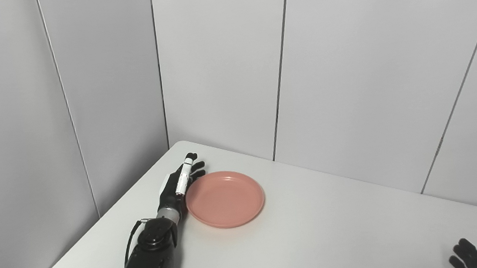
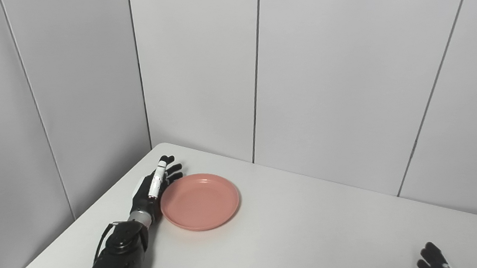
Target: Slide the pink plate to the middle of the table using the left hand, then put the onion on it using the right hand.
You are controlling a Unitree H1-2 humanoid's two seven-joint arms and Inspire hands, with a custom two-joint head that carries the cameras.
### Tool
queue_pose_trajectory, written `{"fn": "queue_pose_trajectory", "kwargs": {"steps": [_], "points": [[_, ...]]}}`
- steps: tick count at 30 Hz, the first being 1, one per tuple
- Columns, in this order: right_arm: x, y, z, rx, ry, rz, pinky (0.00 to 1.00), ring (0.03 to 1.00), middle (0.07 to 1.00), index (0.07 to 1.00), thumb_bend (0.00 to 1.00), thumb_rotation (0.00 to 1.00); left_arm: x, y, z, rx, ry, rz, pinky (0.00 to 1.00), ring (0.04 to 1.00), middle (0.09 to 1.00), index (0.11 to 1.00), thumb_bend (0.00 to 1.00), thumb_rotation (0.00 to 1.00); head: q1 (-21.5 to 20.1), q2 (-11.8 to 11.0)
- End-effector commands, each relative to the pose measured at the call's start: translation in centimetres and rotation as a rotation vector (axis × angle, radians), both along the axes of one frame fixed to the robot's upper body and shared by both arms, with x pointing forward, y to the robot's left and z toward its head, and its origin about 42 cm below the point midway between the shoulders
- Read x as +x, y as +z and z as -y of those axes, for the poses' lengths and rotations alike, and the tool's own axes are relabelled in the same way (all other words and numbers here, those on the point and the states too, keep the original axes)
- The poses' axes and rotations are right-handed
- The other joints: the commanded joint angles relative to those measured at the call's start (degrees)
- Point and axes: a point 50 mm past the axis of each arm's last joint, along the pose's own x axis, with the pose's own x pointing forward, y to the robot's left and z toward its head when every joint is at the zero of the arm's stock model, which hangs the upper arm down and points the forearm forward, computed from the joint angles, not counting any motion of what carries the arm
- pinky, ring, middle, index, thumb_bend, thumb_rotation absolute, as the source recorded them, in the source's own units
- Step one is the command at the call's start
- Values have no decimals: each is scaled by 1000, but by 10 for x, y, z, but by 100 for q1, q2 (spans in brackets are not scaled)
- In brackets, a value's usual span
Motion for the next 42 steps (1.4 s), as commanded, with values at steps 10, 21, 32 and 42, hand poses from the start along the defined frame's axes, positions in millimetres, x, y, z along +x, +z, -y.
{"fn": "queue_pose_trajectory", "kwargs": {"steps": [10,21,32,42], "points": [[15,6,-1,-20,29,102,1000,983,966,968,370,717,15,13,28,-21,-101,37,859,828,856,882,521,1000,-253,74],[19,-2,-1,-27,39,118,1000,978,965,968,431,739,21,9,58,-38,-155,25,847,826,855,882,484,1000,-410,103],[20,-1,-6,-13,36,107,1000,977,960,963,444,738,29,9,90,-62,-211,28,841,828,853,879,483,1000,-625,147],[21,0,-20,-12,46,109,1000,983,959,953,483,757,25,3,121,-79,-268,15,850,837,852,877,473,1000,-1085,221]]}}
